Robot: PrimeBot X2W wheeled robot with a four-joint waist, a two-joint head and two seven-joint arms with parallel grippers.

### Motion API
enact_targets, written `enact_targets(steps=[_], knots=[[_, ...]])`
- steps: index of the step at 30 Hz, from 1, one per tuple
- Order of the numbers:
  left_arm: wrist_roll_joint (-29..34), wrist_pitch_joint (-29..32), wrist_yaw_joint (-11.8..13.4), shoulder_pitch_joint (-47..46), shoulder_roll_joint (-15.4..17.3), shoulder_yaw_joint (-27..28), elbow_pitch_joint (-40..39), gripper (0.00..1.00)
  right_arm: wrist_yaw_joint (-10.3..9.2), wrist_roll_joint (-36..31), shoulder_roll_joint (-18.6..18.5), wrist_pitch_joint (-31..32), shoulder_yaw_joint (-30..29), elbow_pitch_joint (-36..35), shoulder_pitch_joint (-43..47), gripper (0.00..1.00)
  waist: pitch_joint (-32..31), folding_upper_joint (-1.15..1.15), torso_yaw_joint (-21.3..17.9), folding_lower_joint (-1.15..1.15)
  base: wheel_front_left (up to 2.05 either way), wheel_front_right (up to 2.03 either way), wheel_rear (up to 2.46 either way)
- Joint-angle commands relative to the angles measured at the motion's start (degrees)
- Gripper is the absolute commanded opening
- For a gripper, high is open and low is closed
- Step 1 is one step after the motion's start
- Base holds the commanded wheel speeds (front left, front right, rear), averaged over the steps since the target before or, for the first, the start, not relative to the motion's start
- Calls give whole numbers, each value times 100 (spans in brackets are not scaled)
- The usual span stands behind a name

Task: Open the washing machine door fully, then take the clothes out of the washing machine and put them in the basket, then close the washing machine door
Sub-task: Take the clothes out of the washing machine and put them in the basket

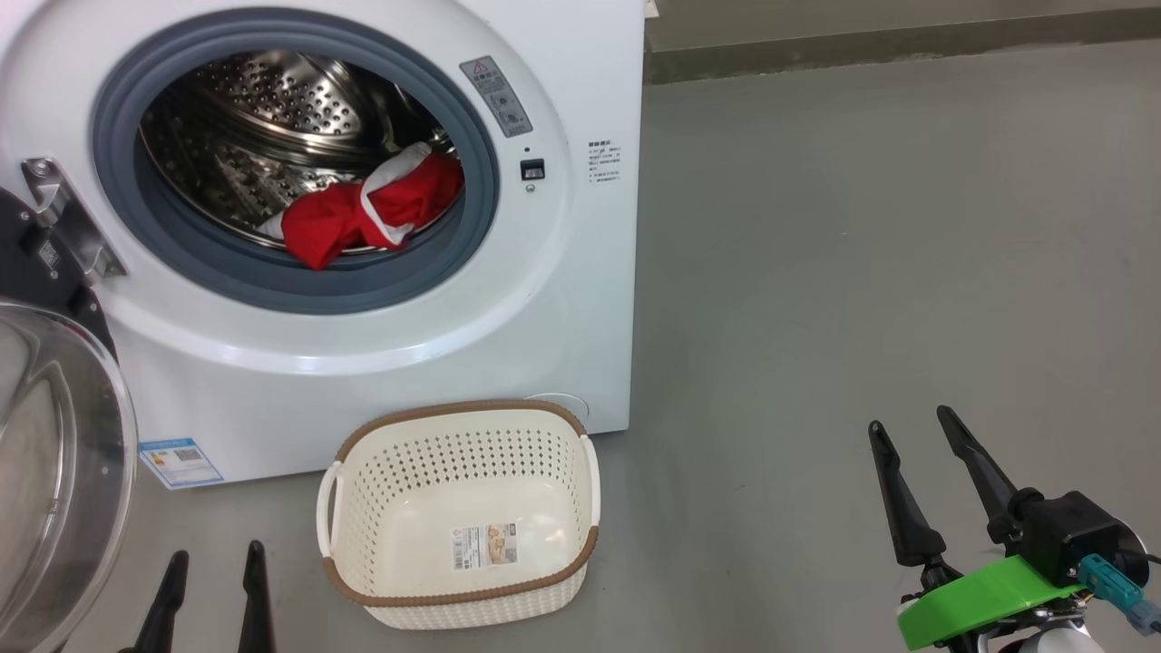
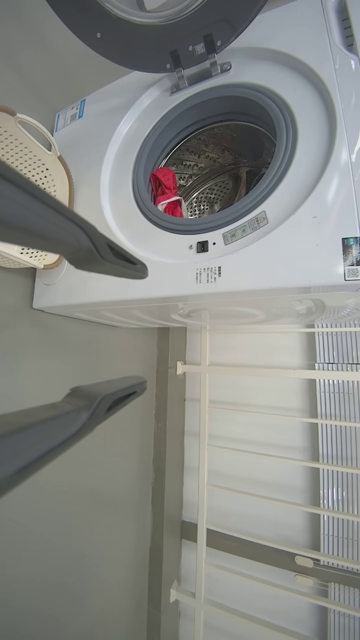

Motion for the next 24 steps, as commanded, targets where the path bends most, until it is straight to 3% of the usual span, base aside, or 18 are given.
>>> enact_targets(steps=[1, 12, 24], knots=[[89, -70, -19, -91, 34, 228, -122, 100, 37, -38, -97, -37, 131, -121, -96, 100, -4, 0, 3, 0, 0, 0, 0], [124, -69, 51, -79, 30, 207, -13, 100, 37, -20, -89, -37, 162, -64, -96, 100, -51, 0, -12, 0, 43, -43, 0], [-9, -56, 7, -77, 26, 154, -78, 100, 37, -10, -58, -37, 148, -9, -99, 100, -69, 0, -16, 0, 176, -176, 0]])
